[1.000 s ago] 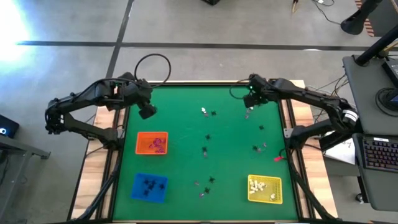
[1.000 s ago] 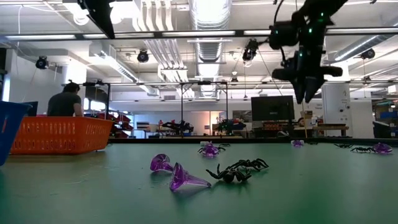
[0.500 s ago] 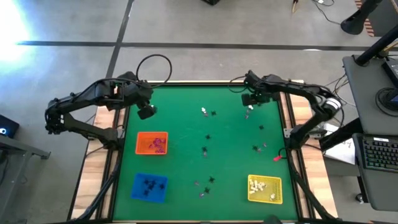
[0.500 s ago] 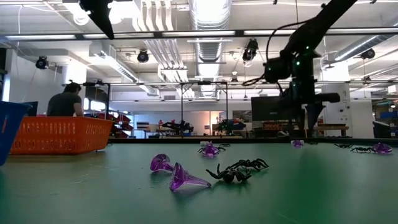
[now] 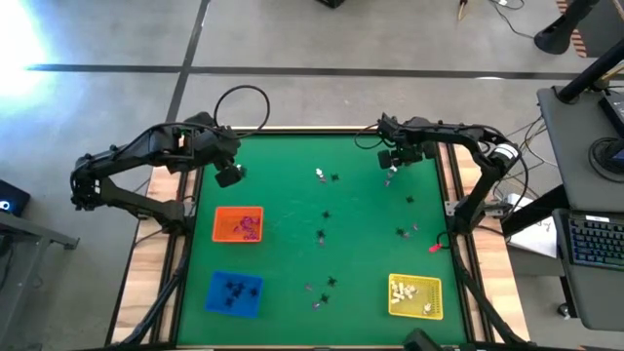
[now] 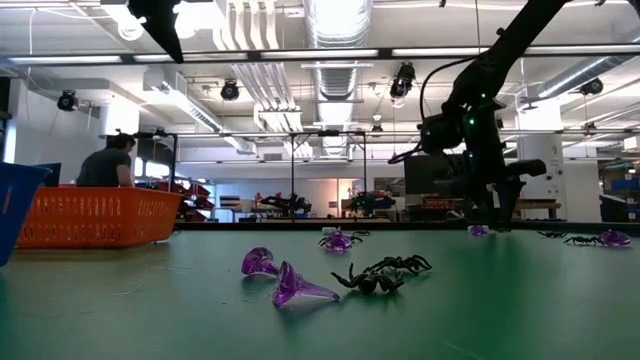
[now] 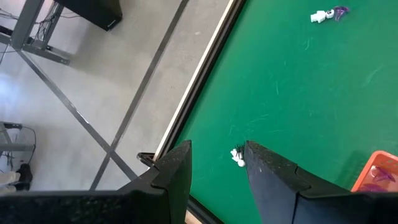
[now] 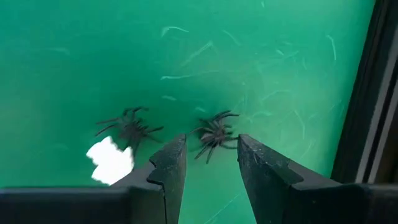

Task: Sort Halloween decoration
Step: Put the black spider toy into the blue bin

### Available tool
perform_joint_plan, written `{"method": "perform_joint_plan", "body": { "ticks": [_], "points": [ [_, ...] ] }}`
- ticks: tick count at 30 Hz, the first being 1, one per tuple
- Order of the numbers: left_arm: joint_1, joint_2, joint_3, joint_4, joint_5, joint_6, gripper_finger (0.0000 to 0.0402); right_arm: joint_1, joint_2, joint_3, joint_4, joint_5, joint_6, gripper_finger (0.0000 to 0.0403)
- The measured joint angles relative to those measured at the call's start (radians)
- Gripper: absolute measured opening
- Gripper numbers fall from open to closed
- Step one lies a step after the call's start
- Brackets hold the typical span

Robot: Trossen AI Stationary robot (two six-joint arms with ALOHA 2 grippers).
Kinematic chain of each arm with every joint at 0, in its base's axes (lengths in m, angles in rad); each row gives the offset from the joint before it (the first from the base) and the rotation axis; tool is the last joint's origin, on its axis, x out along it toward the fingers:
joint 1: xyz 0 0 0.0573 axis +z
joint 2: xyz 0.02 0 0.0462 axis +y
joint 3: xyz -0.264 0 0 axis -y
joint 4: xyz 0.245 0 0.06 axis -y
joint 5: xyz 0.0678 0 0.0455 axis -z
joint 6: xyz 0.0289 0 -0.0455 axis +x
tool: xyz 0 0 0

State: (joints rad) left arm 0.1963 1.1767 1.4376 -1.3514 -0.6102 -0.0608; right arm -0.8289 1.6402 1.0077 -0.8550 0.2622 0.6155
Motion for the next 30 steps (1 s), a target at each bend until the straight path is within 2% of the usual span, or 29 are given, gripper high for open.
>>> {"method": "perform_joint_plan", "body": {
  "ticks": [8, 13, 20, 23, 30],
  "points": [
    [0.000, 0.000, 0.000, 0.000, 0.000, 0.000, 0.0132, -0.048, 0.021, -0.001, 0.007, -0.009, -0.005, 0.0137],
    [0.000, 0.000, 0.000, 0.000, 0.000, 0.000, 0.0132, -0.077, 0.049, 0.002, 0.020, -0.072, -0.022, 0.0137],
    [0.000, 0.000, 0.000, 0.000, 0.000, 0.000, 0.0132, -0.079, 0.067, 0.002, 0.024, -0.071, -0.037, 0.0133],
    [0.000, 0.000, 0.000, 0.000, 0.000, 0.000, 0.0132, -0.083, 0.066, 0.002, 0.029, -0.077, -0.041, 0.0113],
    [0.000, 0.000, 0.000, 0.000, 0.000, 0.000, 0.0132, -0.109, 0.071, 0.000, 0.037, -0.097, -0.089, 0.0035]
  ]
}}
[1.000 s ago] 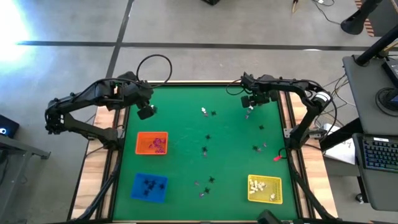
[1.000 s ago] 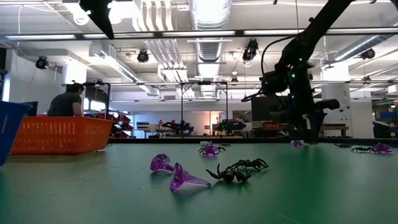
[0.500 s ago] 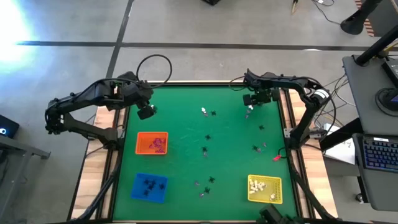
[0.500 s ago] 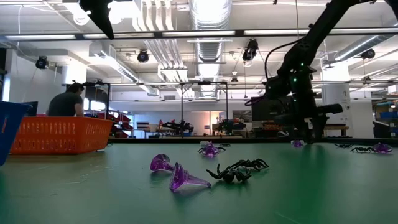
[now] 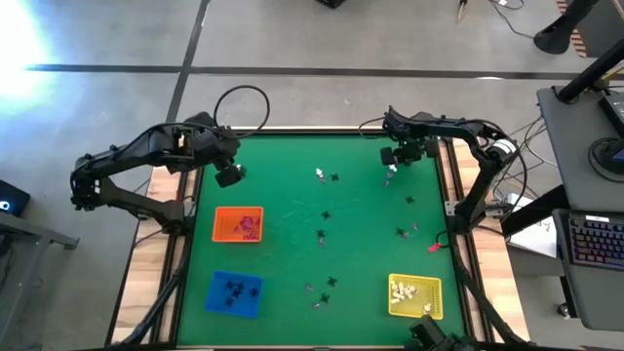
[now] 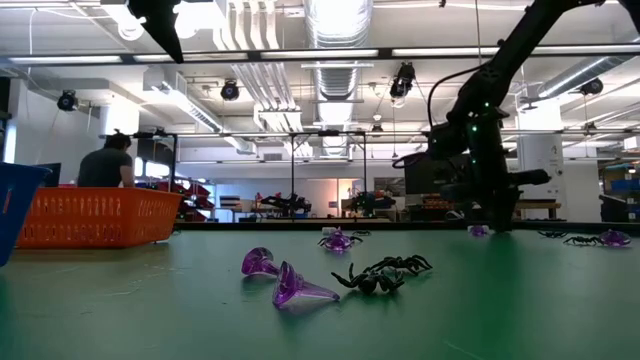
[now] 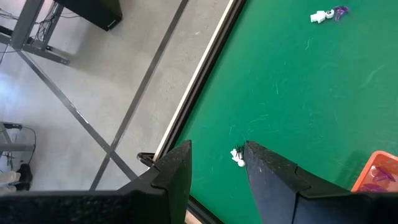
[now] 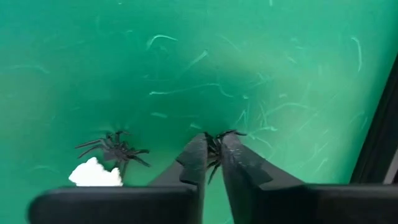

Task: Sort Halloween decoration
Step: Put the black spider toy into the blue bin

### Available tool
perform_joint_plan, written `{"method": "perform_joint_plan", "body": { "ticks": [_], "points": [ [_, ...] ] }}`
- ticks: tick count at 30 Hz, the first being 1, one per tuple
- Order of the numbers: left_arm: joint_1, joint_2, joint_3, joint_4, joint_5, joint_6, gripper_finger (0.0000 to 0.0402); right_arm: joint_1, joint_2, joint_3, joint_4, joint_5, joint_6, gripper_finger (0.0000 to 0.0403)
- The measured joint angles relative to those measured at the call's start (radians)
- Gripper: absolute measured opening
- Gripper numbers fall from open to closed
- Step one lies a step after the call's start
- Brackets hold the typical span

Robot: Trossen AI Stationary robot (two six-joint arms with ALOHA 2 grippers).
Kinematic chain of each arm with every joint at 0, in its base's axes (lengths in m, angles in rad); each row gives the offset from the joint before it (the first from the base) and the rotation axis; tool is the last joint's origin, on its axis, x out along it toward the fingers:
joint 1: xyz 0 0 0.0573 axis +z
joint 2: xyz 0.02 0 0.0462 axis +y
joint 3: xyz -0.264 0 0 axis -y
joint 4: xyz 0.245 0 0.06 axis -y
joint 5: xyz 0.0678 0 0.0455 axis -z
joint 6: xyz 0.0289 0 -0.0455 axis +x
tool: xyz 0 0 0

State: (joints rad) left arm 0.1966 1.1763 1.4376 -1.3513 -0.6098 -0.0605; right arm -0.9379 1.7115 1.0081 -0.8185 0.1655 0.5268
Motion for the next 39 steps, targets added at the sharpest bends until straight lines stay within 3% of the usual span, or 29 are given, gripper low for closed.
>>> {"method": "perform_joint_plan", "body": {
  "ticks": [5, 22, 29, 39],
  "points": [
    [0.000, 0.000, 0.000, 0.000, 0.000, 0.000, 0.0132, -0.003, -0.008, 0.000, -0.002, 0.013, -0.007, 0.0010],
    [0.000, 0.000, 0.000, 0.005, 0.000, 0.023, 0.0132, 0.009, -0.287, 0.017, -0.087, 0.018, -0.012, 0.0008],
    [0.000, 0.000, 0.000, 0.005, 0.000, 0.023, 0.0132, 0.006, -0.315, 0.017, -0.093, 0.010, -0.091, 0.0010],
    [0.000, 0.000, 0.000, 0.004, 0.000, 0.022, 0.0132, 0.006, -0.240, 0.017, -0.116, -0.062, -0.187, 0.0081]
  ]
}}
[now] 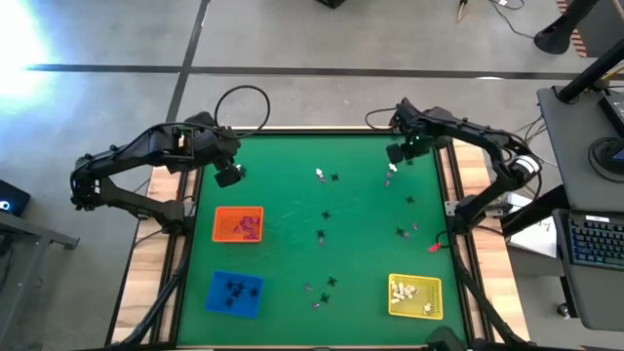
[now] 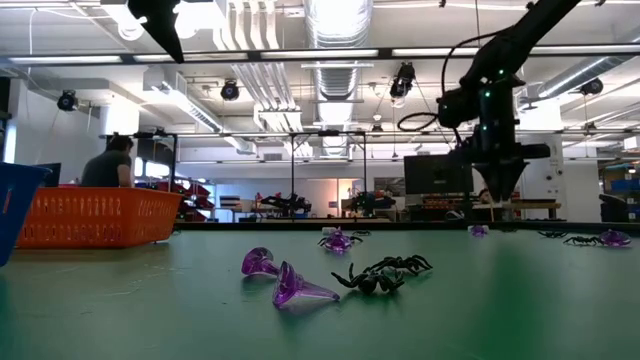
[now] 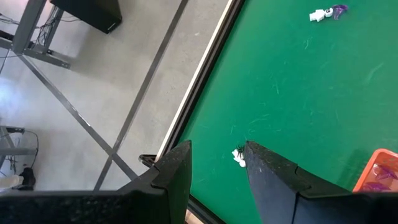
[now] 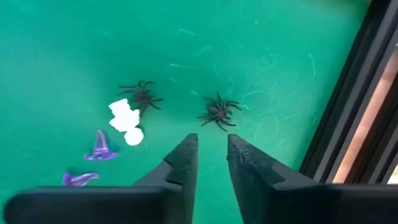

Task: Sort Halloween decoration
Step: Put the black spider toy into the blue bin

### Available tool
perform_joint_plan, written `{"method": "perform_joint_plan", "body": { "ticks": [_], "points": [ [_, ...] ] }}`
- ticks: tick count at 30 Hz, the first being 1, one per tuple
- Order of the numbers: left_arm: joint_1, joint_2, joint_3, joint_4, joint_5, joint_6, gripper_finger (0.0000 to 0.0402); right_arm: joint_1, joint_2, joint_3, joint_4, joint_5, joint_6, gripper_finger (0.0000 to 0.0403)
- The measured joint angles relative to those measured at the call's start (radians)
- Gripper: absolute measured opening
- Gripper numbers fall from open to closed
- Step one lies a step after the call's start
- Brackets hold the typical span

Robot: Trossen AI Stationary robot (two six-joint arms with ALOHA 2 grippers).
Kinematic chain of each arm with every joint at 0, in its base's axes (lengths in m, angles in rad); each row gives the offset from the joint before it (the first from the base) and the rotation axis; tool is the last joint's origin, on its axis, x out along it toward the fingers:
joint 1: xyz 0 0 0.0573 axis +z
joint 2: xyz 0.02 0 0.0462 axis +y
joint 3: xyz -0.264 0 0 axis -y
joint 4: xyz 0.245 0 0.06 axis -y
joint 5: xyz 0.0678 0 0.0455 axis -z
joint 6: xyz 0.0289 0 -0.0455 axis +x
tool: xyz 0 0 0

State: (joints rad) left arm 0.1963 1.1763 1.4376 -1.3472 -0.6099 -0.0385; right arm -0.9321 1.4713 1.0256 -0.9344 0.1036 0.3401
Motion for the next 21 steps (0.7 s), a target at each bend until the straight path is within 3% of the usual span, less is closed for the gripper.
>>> {"method": "perform_joint_plan", "body": {
  "ticks": [11, 21],
  "points": [
    [0.000, 0.000, 0.000, 0.000, 0.000, -0.005, 0.0132, 0.000, 0.164, 0.000, 0.005, 0.017, -0.029, 0.0167],
    [0.000, 0.000, 0.000, -0.001, 0.000, -0.007, 0.0132, -0.008, 0.205, 0.000, 0.066, 0.053, -0.056, 0.0170]
  ]
}}
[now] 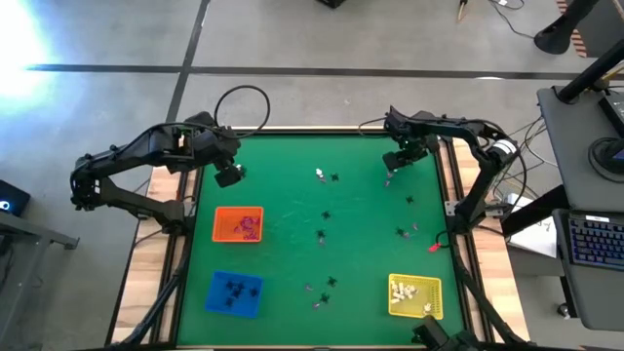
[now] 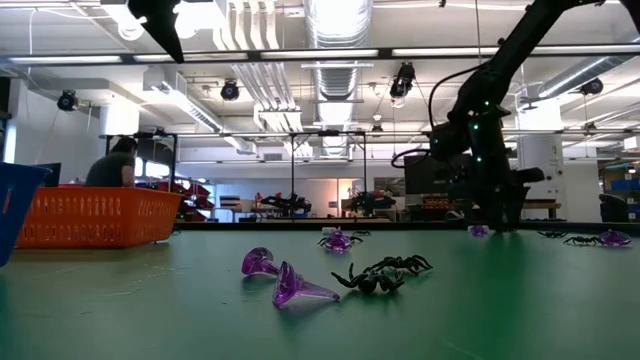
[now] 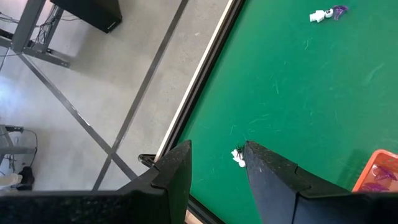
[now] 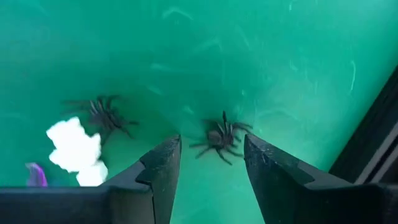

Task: Sort Halloween decoration
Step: Put the black spider toy into the blue bin

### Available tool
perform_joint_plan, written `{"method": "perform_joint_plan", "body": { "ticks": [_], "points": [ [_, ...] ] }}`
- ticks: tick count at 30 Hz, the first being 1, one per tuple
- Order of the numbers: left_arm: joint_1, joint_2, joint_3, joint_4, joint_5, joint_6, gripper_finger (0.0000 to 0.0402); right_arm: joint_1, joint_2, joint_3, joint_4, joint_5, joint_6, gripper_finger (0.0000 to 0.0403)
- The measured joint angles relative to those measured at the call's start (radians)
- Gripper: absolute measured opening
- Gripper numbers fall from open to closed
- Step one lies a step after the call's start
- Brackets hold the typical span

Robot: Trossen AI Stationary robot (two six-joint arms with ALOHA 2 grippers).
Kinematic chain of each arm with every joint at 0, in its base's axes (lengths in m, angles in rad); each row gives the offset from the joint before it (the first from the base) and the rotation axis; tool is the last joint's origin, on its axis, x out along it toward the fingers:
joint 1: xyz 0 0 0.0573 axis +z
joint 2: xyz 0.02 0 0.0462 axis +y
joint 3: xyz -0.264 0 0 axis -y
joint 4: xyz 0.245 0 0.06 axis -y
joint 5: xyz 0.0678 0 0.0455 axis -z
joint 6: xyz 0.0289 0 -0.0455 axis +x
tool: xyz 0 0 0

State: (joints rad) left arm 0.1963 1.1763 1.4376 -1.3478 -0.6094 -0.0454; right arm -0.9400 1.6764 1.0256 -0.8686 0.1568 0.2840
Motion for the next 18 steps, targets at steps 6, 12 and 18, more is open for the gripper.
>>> {"method": "perform_joint_plan", "body": {
  "ticks": [6, 12, 18],
  "points": [
    [0.000, 0.000, 0.000, 0.000, 0.000, -0.016, 0.0132, -0.023, 0.013, 0.003, 0.014, -0.009, 0.003, 0.0173],
    [0.000, 0.000, 0.000, 0.000, 0.000, -0.016, 0.0132, -0.045, 0.035, 0.005, 0.014, -0.017, 0.005, 0.0175],
    [0.000, 0.000, 0.000, 0.000, 0.000, -0.016, 0.0132, -0.057, 0.025, 0.004, 0.012, -0.017, 0.021, 0.0176]
  ]
}}
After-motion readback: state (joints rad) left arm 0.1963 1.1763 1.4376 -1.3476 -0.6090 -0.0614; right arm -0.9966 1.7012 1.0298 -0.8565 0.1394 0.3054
